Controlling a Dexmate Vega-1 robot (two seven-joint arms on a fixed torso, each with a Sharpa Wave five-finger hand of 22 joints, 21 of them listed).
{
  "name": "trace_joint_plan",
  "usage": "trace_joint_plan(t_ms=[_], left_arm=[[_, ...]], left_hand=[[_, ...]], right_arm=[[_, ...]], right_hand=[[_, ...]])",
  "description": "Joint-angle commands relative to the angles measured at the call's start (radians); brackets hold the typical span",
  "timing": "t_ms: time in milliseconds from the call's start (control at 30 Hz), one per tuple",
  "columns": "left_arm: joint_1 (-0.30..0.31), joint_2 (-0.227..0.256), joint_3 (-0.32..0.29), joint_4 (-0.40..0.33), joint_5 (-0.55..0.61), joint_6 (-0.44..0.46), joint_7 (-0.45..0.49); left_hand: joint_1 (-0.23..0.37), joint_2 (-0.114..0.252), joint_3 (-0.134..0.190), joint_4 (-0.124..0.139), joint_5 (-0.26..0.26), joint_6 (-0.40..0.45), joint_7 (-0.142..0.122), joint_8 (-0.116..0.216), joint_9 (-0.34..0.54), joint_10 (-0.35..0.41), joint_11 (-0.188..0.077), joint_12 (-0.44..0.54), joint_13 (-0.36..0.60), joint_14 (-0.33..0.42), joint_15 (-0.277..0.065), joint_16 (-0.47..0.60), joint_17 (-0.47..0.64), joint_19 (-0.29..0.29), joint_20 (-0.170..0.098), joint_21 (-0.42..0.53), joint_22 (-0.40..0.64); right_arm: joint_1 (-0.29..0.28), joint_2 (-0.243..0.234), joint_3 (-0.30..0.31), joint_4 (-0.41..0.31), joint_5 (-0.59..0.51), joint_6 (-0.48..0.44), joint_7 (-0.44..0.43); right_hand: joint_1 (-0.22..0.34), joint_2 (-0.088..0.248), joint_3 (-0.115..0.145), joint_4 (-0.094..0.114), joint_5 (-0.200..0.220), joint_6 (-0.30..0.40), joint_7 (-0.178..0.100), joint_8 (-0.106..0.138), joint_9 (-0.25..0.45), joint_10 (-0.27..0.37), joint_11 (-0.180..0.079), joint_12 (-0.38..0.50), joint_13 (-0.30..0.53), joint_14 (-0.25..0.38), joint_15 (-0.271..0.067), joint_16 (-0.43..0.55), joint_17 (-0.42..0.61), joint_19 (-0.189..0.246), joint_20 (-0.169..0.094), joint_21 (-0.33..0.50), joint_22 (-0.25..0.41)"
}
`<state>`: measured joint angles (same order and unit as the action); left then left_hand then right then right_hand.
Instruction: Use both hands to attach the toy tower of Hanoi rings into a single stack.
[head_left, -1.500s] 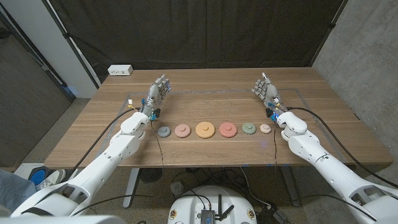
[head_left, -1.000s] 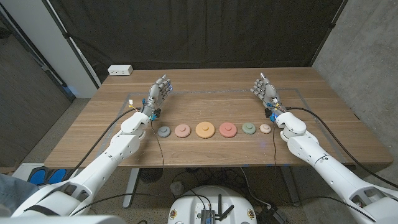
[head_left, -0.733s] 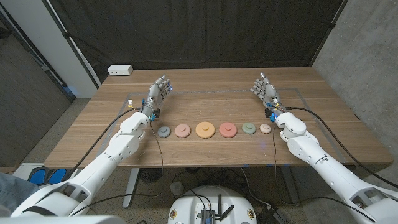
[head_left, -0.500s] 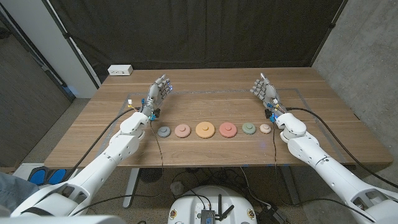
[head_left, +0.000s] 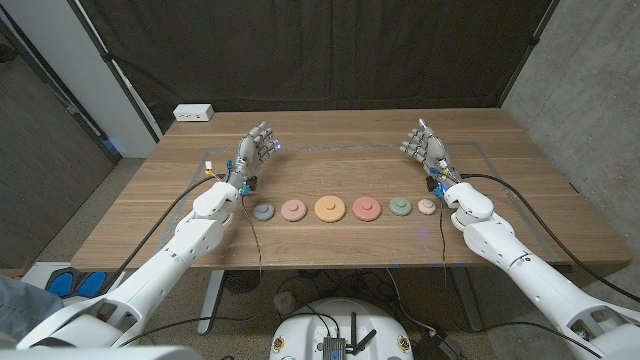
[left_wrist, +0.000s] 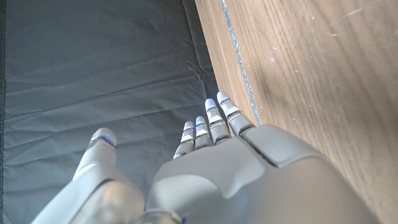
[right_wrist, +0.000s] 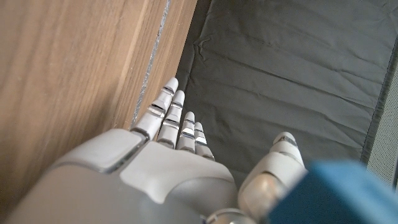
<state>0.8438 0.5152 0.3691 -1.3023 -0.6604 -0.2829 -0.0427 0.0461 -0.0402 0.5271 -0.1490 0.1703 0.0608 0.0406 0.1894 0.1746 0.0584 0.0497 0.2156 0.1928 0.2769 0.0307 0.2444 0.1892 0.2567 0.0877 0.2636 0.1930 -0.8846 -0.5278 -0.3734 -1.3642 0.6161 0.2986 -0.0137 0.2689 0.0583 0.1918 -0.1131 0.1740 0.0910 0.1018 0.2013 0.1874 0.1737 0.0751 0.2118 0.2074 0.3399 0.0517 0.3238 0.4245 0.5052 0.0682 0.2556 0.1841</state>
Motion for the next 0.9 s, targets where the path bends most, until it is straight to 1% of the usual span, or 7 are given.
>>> trace_joint_plan(t_ms=[33,167,300,567,700,833,900], left_arm=[[0.028,0.016,-0.006,-0.046,0.005,0.016,0.030],[0.035,0.018,-0.008,-0.058,0.006,0.020,0.043],[0.039,0.012,-0.011,-0.056,-0.003,0.020,0.043],[0.040,0.010,-0.009,-0.048,0.001,0.016,0.046],[0.038,0.006,-0.008,-0.038,0.002,0.006,0.042],[0.037,-0.003,-0.009,-0.029,0.002,-0.003,0.044],[0.036,-0.005,-0.009,-0.026,0.001,-0.006,0.044]], left_hand=[[-0.011,-0.002,0.000,0.003,0.002,-0.001,0.002,-0.002,0.003,0.014,0.006,0.004,0.002,0.059,-0.008,0.019,0.008,0.039,0.006,0.019,0.008],[-0.014,-0.001,0.000,0.005,0.002,0.002,0.004,-0.001,0.003,0.022,0.008,0.006,0.003,0.113,-0.018,0.034,0.014,0.067,0.001,0.033,0.014],[-0.017,0.002,0.001,0.007,0.003,0.021,0.028,0.005,0.003,0.049,0.000,0.015,0.003,0.171,-0.028,0.049,0.021,0.114,-0.006,0.059,0.026],[-0.018,0.014,0.006,0.009,0.003,0.038,0.041,0.005,0.003,0.077,-0.003,0.019,0.003,0.301,-0.049,0.087,0.034,0.214,-0.029,0.116,0.047],[-0.016,0.017,0.009,0.008,0.003,0.046,0.042,0.006,0.003,0.085,-0.006,0.020,0.003,0.336,-0.056,0.097,0.039,0.239,-0.031,0.132,0.054],[-0.015,0.020,0.011,0.008,0.003,0.052,0.027,0.007,0.003,0.079,-0.011,0.016,0.004,0.359,-0.062,0.105,0.043,0.248,-0.035,0.141,0.060],[-0.011,0.023,0.015,0.005,0.003,0.076,-0.006,0.014,0.004,0.073,-0.048,0.012,0.004,0.374,-0.065,0.110,0.048,0.257,-0.039,0.152,0.068]], right_arm=[[-0.008,-0.008,0.005,-0.010,-0.004,0.003,-0.007],[-0.010,-0.007,0.006,-0.011,-0.005,0.004,-0.011],[-0.014,-0.004,0.010,-0.014,0.001,-0.001,-0.018],[-0.014,-0.007,0.008,-0.007,0.005,-0.008,-0.010],[-0.012,-0.007,0.007,-0.006,0.000,-0.008,-0.015],[-0.008,-0.004,0.006,-0.002,-0.001,-0.007,-0.014],[-0.007,-0.003,0.006,0.000,0.000,-0.007,-0.015]], right_hand=[[0.000,0.010,-0.001,-0.008,0.004,0.000,-0.012,0.000,0.003,0.015,0.005,0.007,0.007,0.066,-0.004,0.028,0.013,0.044,0.004,0.020,0.006],[-0.002,0.014,-0.001,-0.010,0.004,0.013,-0.033,0.004,0.004,0.026,-0.009,0.014,0.014,0.128,-0.010,0.058,0.031,0.086,0.006,0.037,0.011],[-0.004,0.018,-0.001,-0.011,0.003,0.032,-0.059,0.009,0.005,0.038,-0.017,0.023,0.022,0.197,-0.027,0.094,0.058,0.134,0.012,0.061,0.019],[-0.001,0.021,0.001,-0.016,0.003,0.061,-0.065,0.017,0.008,0.073,-0.020,0.041,0.034,0.280,-0.050,0.143,0.101,0.204,0.003,0.103,0.036],[0.000,0.020,0.000,-0.019,0.002,0.088,-0.066,0.024,0.010,0.103,-0.010,0.054,0.040,0.346,-0.049,0.181,0.133,0.260,-0.008,0.142,0.051],[0.000,0.020,0.000,-0.020,0.002,0.121,-0.066,0.032,0.012,0.122,-0.024,0.062,0.046,0.408,-0.081,0.220,0.168,0.288,-0.023,0.175,0.073],[-0.001,0.019,-0.001,-0.020,0.002,0.149,-0.063,0.042,0.013,0.135,-0.024,0.067,0.049,0.412,-0.084,0.228,0.182,0.292,-0.027,0.185,0.081]])
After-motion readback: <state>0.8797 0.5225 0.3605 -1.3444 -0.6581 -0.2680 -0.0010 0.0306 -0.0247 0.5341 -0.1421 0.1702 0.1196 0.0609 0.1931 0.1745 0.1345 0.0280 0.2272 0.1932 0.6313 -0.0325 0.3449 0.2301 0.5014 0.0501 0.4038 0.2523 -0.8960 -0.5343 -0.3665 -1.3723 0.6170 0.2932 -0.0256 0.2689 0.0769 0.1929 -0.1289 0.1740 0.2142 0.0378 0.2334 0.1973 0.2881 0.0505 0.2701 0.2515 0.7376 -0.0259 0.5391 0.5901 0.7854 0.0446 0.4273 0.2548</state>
